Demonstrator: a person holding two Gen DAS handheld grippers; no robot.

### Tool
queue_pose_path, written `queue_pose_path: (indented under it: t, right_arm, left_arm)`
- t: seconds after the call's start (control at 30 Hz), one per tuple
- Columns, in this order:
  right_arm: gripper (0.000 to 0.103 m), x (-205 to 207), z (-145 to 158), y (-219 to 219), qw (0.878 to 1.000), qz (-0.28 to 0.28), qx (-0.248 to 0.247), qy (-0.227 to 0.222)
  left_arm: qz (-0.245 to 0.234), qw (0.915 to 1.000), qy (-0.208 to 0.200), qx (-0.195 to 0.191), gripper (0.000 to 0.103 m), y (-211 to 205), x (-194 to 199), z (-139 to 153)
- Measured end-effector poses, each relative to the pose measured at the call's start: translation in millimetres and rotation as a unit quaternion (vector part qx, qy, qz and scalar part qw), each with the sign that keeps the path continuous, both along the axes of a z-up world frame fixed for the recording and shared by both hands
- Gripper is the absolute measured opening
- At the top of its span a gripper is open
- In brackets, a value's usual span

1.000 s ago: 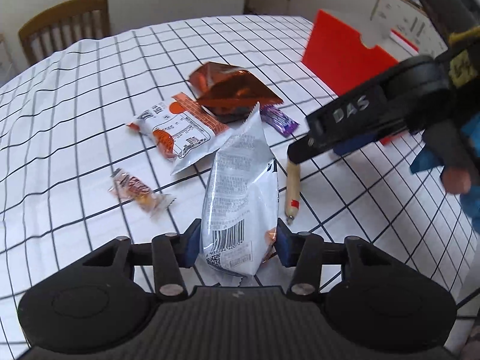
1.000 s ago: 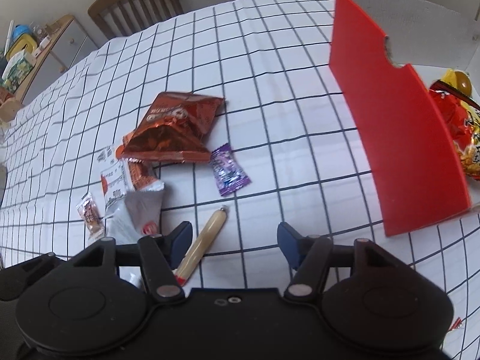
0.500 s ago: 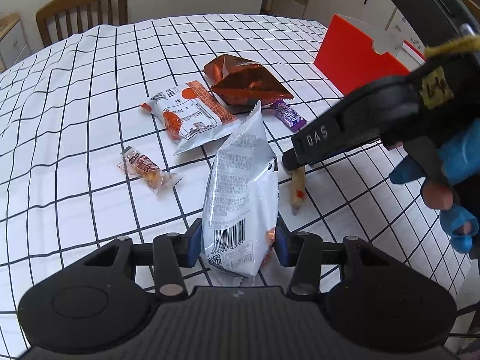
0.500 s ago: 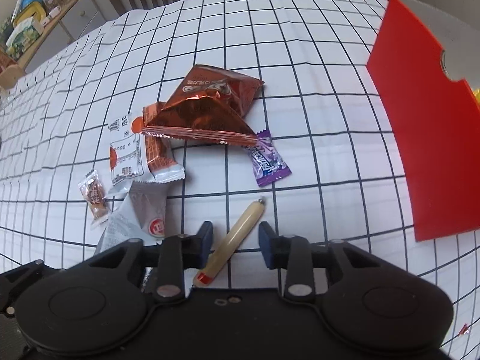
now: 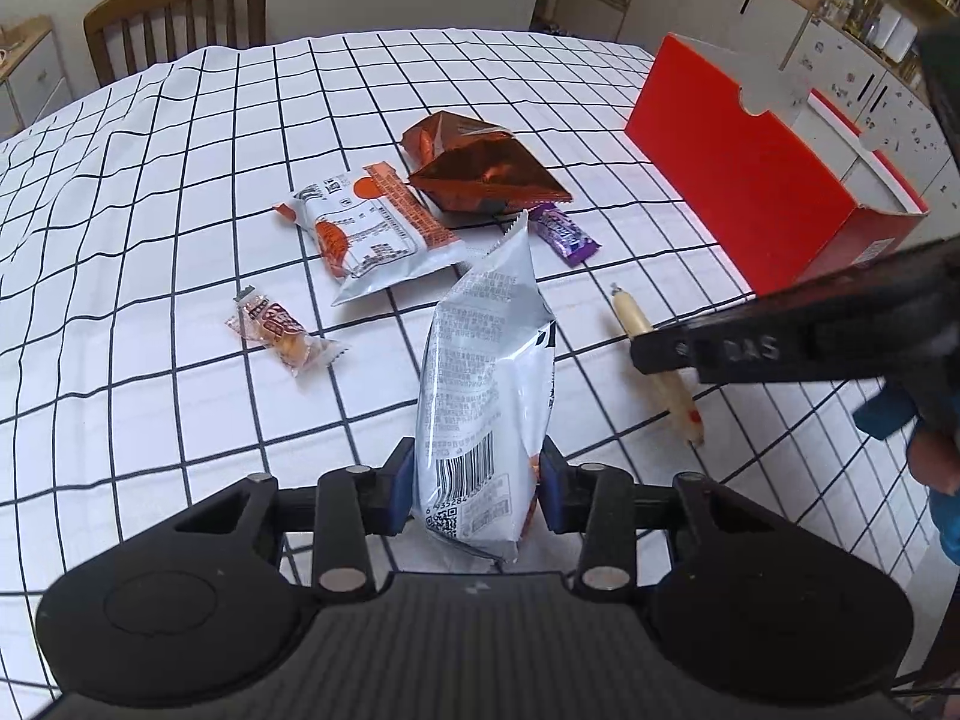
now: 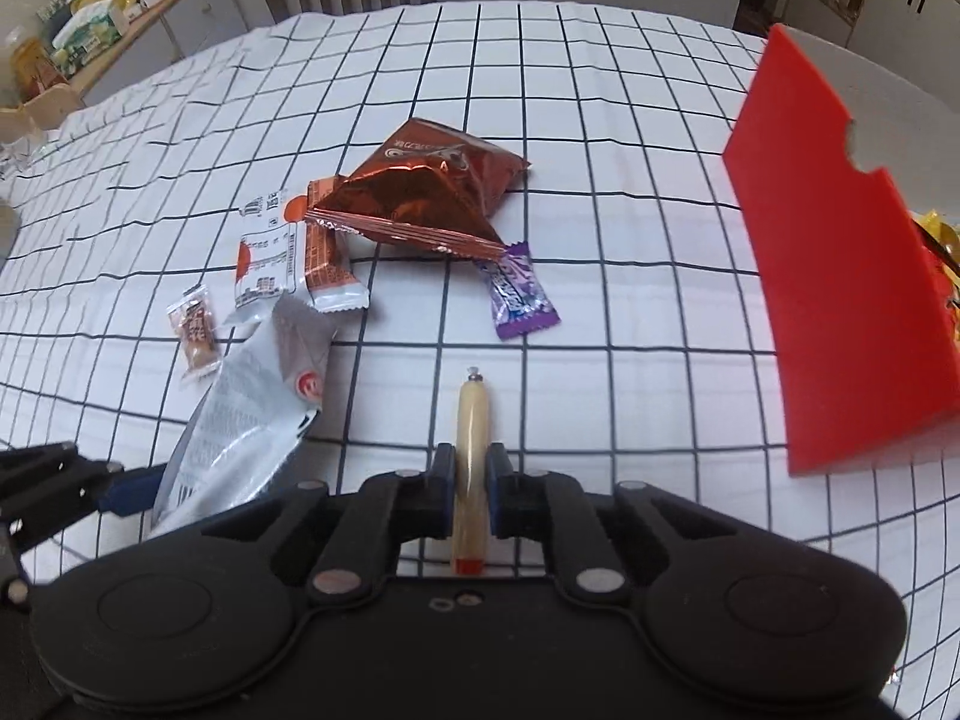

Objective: Organize snacks
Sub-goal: 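Carry the silver packet and sausage stick over the red shoebox with both tools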

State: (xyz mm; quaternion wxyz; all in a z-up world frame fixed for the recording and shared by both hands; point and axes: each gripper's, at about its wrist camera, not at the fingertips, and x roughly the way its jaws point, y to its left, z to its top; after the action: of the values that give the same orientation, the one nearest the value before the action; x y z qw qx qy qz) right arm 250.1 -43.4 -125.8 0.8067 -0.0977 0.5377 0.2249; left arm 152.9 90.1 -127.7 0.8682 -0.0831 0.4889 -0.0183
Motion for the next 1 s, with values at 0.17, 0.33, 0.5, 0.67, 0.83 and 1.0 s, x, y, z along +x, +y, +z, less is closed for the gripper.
queue_pose_path:
  t: [0.17,0.33,0.5,0.67,0.83,1.0]
  right_arm:
    - [0.008,-10.1,12.0,-21.2,1.000,-0.001,0.016,-0.004]
    - [0.008,-17.8,29.3,-43.8,0.999,-0.004,0.033,-0.011]
    - [0.008,-25.8,49.1,-66.1,0.999,-0.007,0.049,-0.021]
    - [0.008,-34.0,69.8,-89.5,0.997,-0.009,0.064,-0.037]
    - [0.008,-36.8,89.8,-114.5,0.995,-0.014,0.078,-0.053]
    - [0.008,-33.0,108.0,-139.1,0.994,-0.012,0.087,-0.067]
  left_arm:
    - [0.000,1.0000,-0.005,-0.005,0.038,-9.1,-5.3,11.3]
    - [-0.002,0.9999,-0.011,-0.008,0.038,-24.0,-10.5,26.4]
    - [-0.002,0.9998,-0.012,-0.013,0.038,-40.0,-13.4,41.3]
    - [-0.007,0.9995,-0.025,-0.017,0.039,-56.7,-15.5,60.3]
    - [-0.012,0.9991,-0.037,-0.015,0.039,-75.0,-10.1,78.2]
    - [-0.016,0.9986,-0.049,-0.014,0.039,-95.6,-3.3,95.4]
